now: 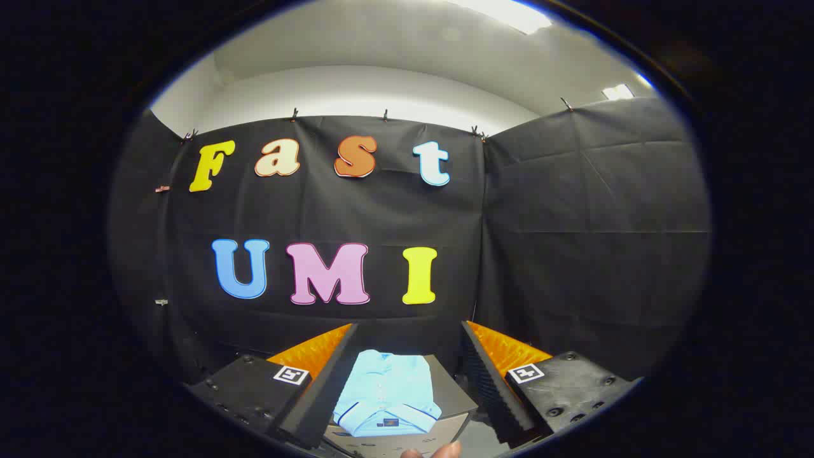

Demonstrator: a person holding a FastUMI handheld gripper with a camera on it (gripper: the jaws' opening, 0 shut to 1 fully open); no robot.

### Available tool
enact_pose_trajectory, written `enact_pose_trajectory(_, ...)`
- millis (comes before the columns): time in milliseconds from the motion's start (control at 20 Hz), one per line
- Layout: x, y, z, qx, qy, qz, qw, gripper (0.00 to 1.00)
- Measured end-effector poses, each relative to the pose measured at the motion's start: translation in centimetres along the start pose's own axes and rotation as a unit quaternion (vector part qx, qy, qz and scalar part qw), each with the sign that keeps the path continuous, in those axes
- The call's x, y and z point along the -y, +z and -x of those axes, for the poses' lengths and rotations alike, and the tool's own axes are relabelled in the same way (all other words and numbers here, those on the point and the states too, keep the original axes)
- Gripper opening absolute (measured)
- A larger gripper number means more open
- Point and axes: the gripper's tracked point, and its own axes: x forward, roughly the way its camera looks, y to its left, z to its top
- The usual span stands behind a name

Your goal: Put the clothes into the washing machine and then close the washing machine lid.

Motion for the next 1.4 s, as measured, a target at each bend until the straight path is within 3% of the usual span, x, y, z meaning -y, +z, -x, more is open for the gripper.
enact_pose_trajectory(350,-1.8,-0.4,-3.5,-0.008,0.027,0.013,1.000,0.98)
enact_pose_trajectory(800,-5.0,-3.2,-9.6,-0.031,0.086,-0.017,0.996,0.98)
enact_pose_trajectory(1200,-4.2,-8.2,-14.1,-0.084,0.073,-0.025,0.993,0.98)
enact_pose_trajectory(1400,-4.7,-12.3,-15.7,-0.150,0.078,-0.050,0.984,0.98)
